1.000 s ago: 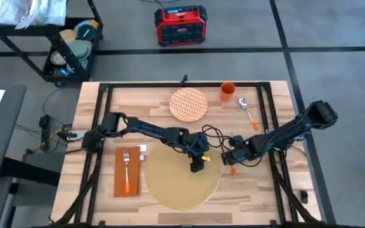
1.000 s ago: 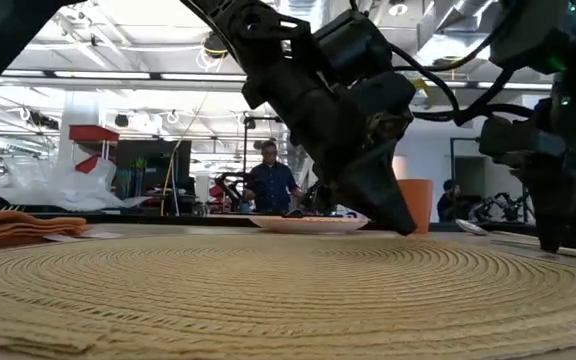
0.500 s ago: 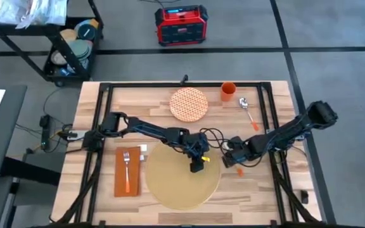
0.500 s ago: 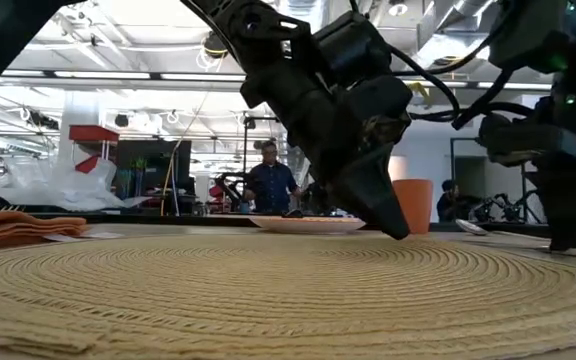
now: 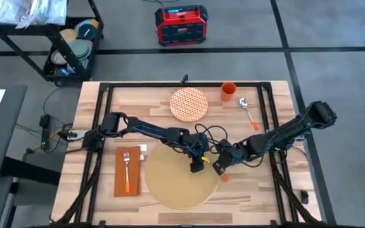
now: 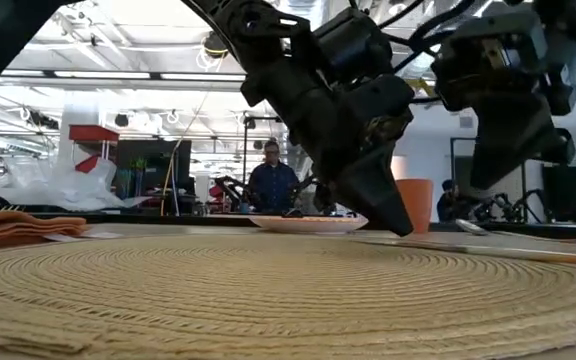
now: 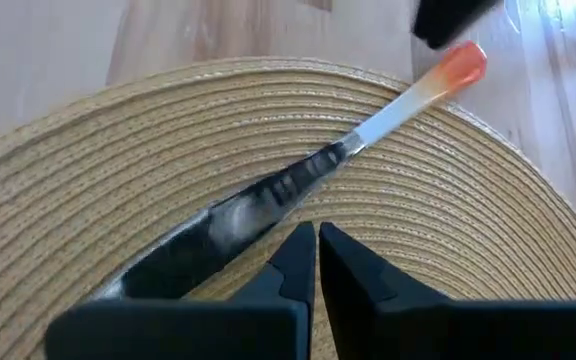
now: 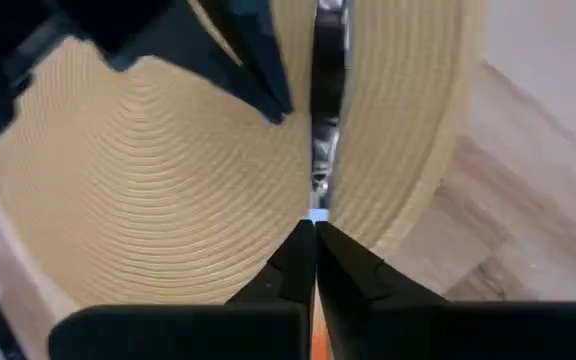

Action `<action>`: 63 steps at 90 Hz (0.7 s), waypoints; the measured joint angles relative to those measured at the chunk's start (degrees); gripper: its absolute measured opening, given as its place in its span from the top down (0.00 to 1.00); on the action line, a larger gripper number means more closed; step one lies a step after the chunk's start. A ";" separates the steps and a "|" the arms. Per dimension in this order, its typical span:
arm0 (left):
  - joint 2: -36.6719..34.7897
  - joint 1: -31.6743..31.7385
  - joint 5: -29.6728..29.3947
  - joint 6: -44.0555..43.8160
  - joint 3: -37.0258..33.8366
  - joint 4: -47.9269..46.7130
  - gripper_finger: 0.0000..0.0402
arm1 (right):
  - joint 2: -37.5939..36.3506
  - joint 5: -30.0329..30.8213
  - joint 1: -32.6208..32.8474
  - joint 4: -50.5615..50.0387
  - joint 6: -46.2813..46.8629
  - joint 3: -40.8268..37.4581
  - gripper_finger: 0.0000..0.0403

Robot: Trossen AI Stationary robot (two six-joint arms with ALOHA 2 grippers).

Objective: Set table place
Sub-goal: Put the orange table knife on top of the brown placemat

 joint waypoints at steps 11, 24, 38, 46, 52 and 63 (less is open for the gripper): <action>-0.01 0.00 0.64 -2.26 0.00 -1.72 1.00 | -0.04 -5.09 1.02 -2.24 -0.15 0.05 0.99; -0.94 -1.04 2.99 -2.92 0.01 -9.11 1.00 | -0.07 -7.23 6.52 -4.91 3.00 0.07 0.94; -0.98 -3.43 2.75 -3.34 0.11 -11.13 1.00 | -0.07 -5.88 11.62 -6.75 10.73 0.10 0.88; -0.98 -3.74 2.84 -2.72 0.07 -11.01 1.00 | -0.12 -3.80 13.98 -9.38 14.27 0.04 0.88; -0.98 -3.76 2.44 -2.09 0.07 -10.74 1.00 | -0.15 -3.04 15.28 -11.85 15.27 0.04 0.89; -0.98 -3.76 0.70 0.49 0.07 -10.73 1.00 | 1.84 -3.03 16.10 -15.03 16.37 0.02 0.91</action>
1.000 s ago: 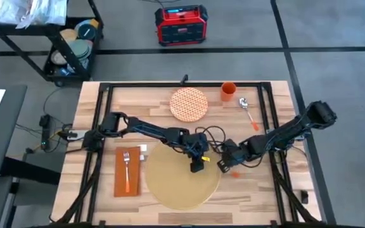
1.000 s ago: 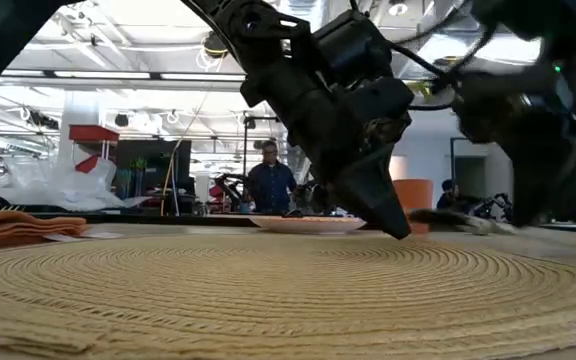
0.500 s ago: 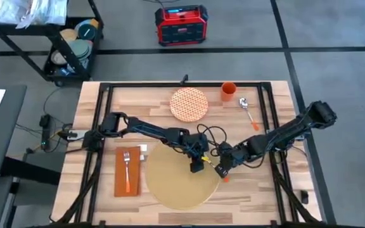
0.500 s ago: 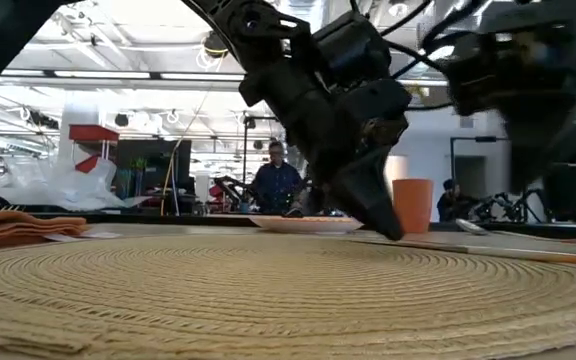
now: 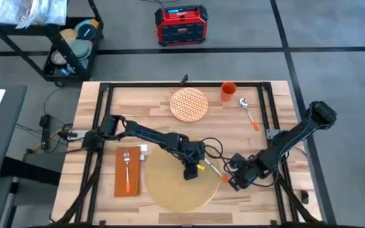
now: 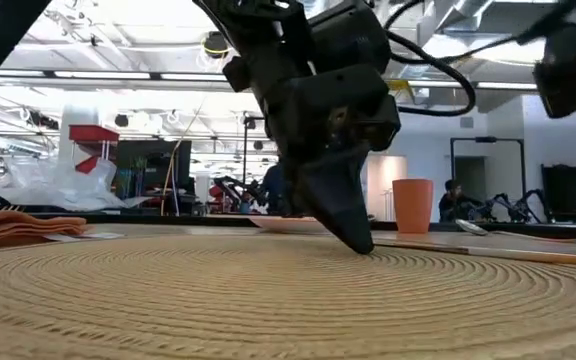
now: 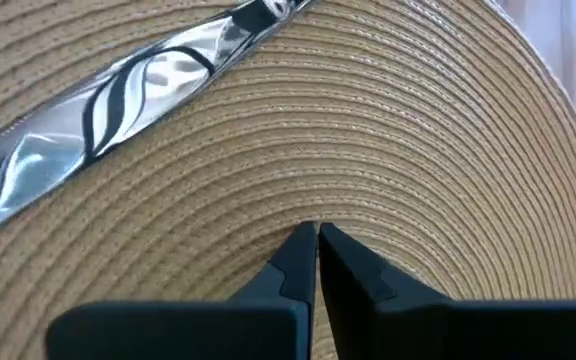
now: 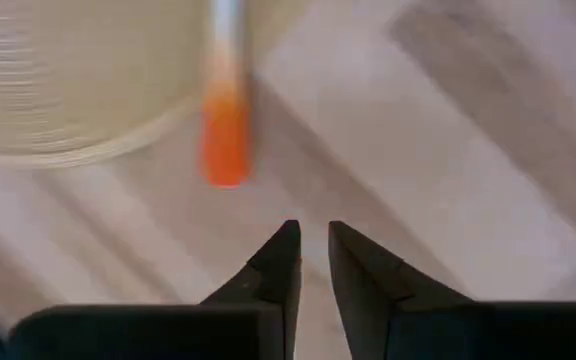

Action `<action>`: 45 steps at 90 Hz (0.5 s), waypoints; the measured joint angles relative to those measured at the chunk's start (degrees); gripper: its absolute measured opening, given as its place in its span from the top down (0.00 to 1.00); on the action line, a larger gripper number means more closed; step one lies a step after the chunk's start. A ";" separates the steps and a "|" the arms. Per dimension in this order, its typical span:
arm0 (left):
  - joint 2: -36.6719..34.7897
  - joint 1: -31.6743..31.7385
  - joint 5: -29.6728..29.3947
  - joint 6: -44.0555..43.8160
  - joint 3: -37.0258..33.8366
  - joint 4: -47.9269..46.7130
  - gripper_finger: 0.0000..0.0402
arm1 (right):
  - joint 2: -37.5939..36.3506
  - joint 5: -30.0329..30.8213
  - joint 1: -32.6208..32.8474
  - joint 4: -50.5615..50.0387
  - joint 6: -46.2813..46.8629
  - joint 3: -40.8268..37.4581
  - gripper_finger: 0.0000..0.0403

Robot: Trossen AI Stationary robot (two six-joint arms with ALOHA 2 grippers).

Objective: Set table place
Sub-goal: Put the orange table knife on top of the brown placemat

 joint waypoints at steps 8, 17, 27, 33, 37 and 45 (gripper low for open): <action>0.00 0.23 -0.51 1.62 -0.02 0.12 1.00 | 2.51 0.00 -0.25 2.30 -1.53 -0.02 0.98; 0.00 0.63 -0.78 1.95 -0.02 0.15 1.00 | 5.99 -0.06 -1.08 7.41 -3.26 0.00 0.98; 0.02 0.83 -1.17 2.43 -0.02 0.19 1.00 | 9.44 -1.21 -2.09 10.87 -5.15 0.18 0.98; 0.02 0.85 -1.43 2.44 -0.02 0.19 1.00 | 10.48 -2.14 -2.64 11.63 -7.00 0.27 0.99; 0.02 0.85 -1.51 2.45 -0.04 0.19 1.00 | 10.57 -2.87 -3.01 11.94 -8.35 0.30 1.00; 0.02 0.85 -1.55 2.31 -0.04 0.21 1.00 | 9.94 -3.17 -3.67 12.15 -11.88 0.19 1.00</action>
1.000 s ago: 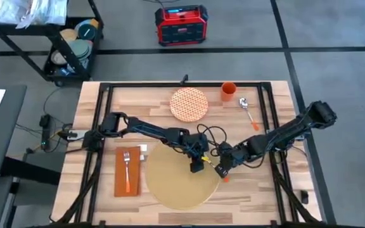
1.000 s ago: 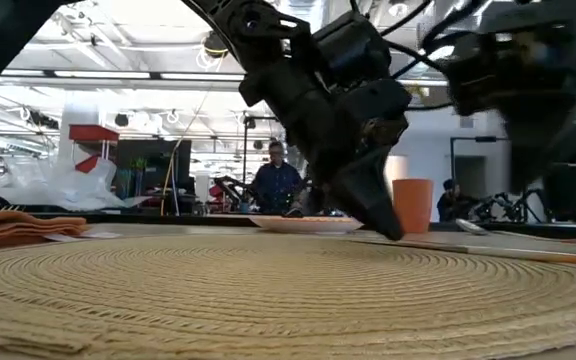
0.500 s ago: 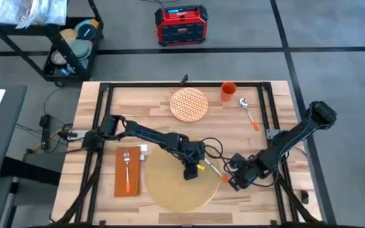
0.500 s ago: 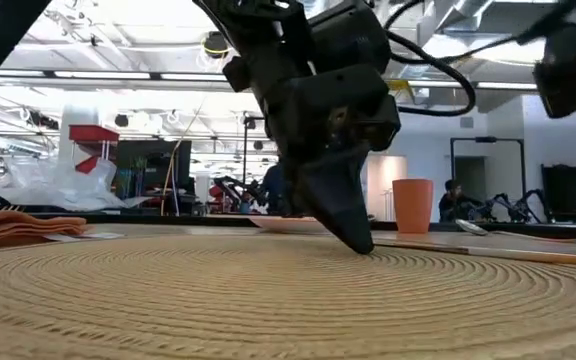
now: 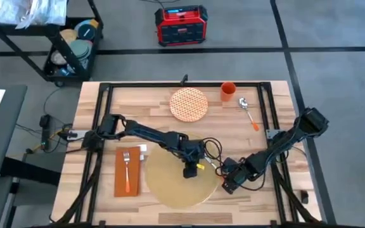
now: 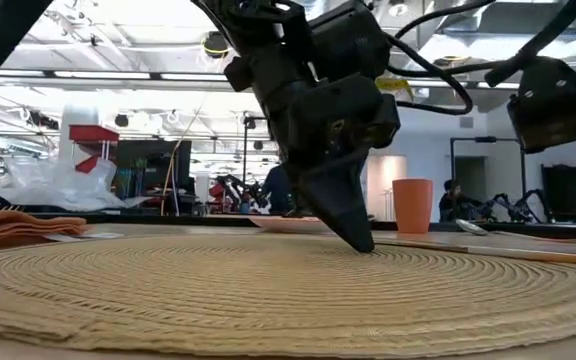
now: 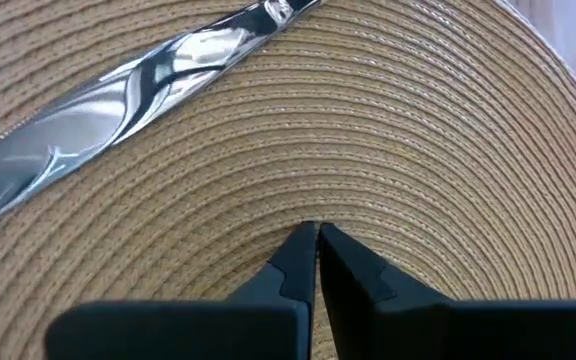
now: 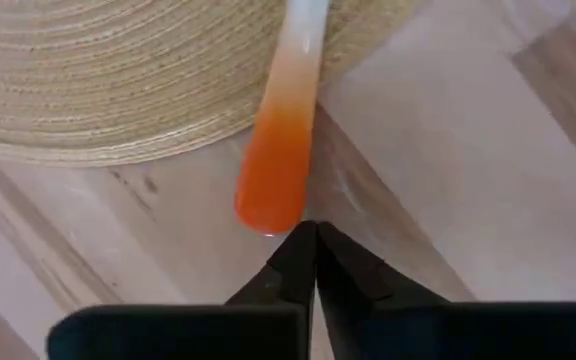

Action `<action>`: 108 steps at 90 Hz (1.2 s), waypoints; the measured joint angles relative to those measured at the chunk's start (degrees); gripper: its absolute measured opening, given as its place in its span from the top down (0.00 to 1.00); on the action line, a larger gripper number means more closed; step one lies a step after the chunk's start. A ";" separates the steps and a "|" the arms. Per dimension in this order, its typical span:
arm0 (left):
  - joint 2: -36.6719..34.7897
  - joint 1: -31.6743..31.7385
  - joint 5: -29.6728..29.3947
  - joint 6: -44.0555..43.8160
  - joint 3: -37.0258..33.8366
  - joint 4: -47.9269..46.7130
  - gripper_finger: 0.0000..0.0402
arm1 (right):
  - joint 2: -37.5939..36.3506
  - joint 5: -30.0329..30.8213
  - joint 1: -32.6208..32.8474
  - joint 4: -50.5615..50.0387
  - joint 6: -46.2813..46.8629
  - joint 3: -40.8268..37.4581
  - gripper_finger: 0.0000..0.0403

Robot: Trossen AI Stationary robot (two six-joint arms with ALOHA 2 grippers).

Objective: Set table place
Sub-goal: Put the orange table knife on top of the brown placemat

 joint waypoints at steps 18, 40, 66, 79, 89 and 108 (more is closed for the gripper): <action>0.05 0.05 -1.55 -0.28 -0.04 1.09 1.00 | -2.46 0.32 -1.90 0.51 -11.47 -0.25 1.00; 0.22 0.24 -1.82 -2.11 -0.13 3.84 1.00 | -2.39 1.59 -1.89 0.97 -17.27 -0.23 1.00; 0.22 0.55 -2.67 -1.58 -0.13 4.90 1.00 | -2.39 3.54 -1.41 3.71 -24.52 -0.21 1.00; 0.22 0.66 -2.67 -1.76 -0.13 4.92 1.00 | -2.41 4.02 -1.75 5.54 -28.70 -0.21 1.00; 0.22 0.66 -2.65 -1.86 -0.13 5.40 1.00 | -2.42 4.50 -2.37 8.63 -32.71 -0.97 1.00; 0.22 0.66 -3.45 -1.89 -0.13 6.52 1.00 | -2.66 2.11 -5.03 18.03 -35.77 -4.95 1.00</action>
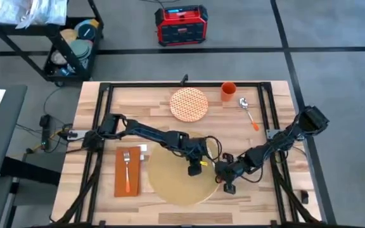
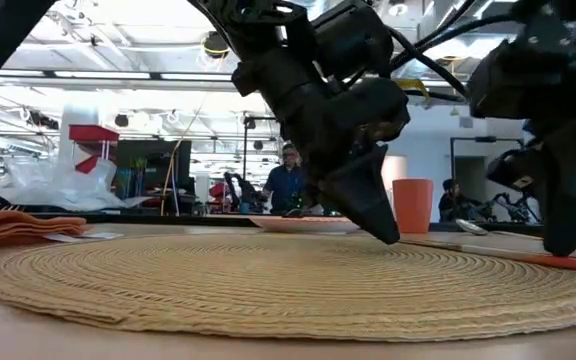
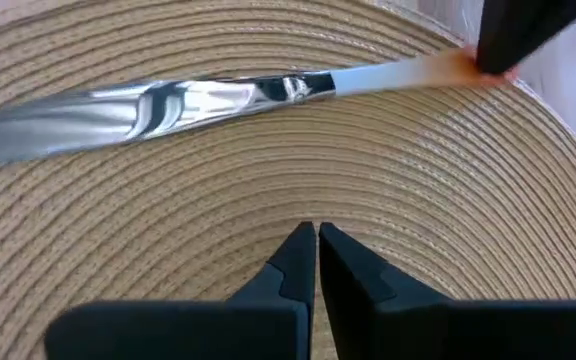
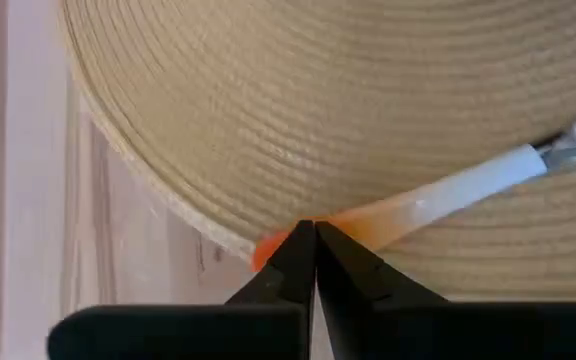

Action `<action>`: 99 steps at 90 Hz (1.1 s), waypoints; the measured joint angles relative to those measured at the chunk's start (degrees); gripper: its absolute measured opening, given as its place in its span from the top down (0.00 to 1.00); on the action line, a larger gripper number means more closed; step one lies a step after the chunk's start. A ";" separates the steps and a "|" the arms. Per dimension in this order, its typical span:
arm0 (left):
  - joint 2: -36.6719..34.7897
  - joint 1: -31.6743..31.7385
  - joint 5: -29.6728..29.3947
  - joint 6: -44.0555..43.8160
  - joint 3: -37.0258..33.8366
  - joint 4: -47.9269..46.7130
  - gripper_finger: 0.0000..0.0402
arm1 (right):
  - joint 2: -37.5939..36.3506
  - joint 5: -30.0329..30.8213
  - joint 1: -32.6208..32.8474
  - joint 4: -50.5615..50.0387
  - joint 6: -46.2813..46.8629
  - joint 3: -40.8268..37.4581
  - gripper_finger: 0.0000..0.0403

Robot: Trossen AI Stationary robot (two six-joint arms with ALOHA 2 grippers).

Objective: Set table place
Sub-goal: Put the orange table knife on top of the brown placemat

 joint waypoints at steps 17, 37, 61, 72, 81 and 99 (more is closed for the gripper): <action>0.00 0.00 -0.19 -0.42 0.00 -0.65 1.00 | -4.87 8.33 0.98 -2.34 0.46 -0.13 1.00; 0.00 0.00 -0.34 -0.98 0.04 -0.64 1.00 | -9.60 12.41 0.28 -9.47 3.91 0.02 1.00; 0.00 0.01 -0.35 -0.69 0.04 -0.75 1.00 | -6.82 9.39 -4.13 -12.29 -0.42 -0.11 1.00; 0.00 0.00 -0.36 -0.82 0.04 -0.73 1.00 | -4.01 7.94 -6.10 -9.03 -1.79 -0.11 1.00; 0.00 0.01 -0.36 -0.79 0.04 -0.76 1.00 | -1.82 5.26 -7.04 -6.54 -2.49 -0.11 1.00; 0.00 0.02 -0.36 -0.37 0.04 -0.84 1.00 | 0.84 2.70 -6.73 -0.98 -3.23 -0.11 1.00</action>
